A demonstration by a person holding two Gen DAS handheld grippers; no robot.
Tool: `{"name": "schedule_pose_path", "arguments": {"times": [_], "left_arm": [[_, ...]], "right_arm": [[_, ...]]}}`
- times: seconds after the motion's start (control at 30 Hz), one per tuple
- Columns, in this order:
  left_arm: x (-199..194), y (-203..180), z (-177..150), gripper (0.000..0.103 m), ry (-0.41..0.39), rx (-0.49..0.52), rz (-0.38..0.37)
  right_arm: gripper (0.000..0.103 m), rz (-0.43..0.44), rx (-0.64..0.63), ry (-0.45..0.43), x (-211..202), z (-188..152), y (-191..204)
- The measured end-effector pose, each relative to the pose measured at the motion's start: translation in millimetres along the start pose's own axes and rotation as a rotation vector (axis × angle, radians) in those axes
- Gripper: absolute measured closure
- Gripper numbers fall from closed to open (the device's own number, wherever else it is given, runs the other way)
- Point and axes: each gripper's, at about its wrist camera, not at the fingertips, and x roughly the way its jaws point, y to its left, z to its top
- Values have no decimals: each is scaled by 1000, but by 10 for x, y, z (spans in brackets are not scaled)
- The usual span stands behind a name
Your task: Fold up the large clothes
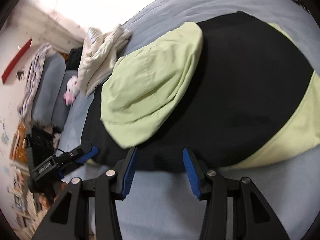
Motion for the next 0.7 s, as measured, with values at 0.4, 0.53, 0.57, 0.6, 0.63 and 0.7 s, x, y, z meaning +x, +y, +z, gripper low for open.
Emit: {"name": "schedule_pose_path", "arguments": {"times": [0.4,0.53,0.57,0.6,0.63,0.7], "left_arm": [[542,-11,333,53,-43,-54,-36],[601,-93,372,97,-45,-65,35],[560,-139,364,98,-60,-77,55],[507,-176,359,98,-72,-72,64],[457,-249,342,99,-85,-45,87],[448,-365,278,99,-85,18,151]], "right_arm": [[61,54,10,-72,439,375,-28],[88,61,10,-81,468,337,3],[90,78,30,-85,436,312,7],[90,112,63,-96,379,279,-1],[91,131,79,-109,335,260,-1],[91,107,81,-134,267,176,-5]]}}
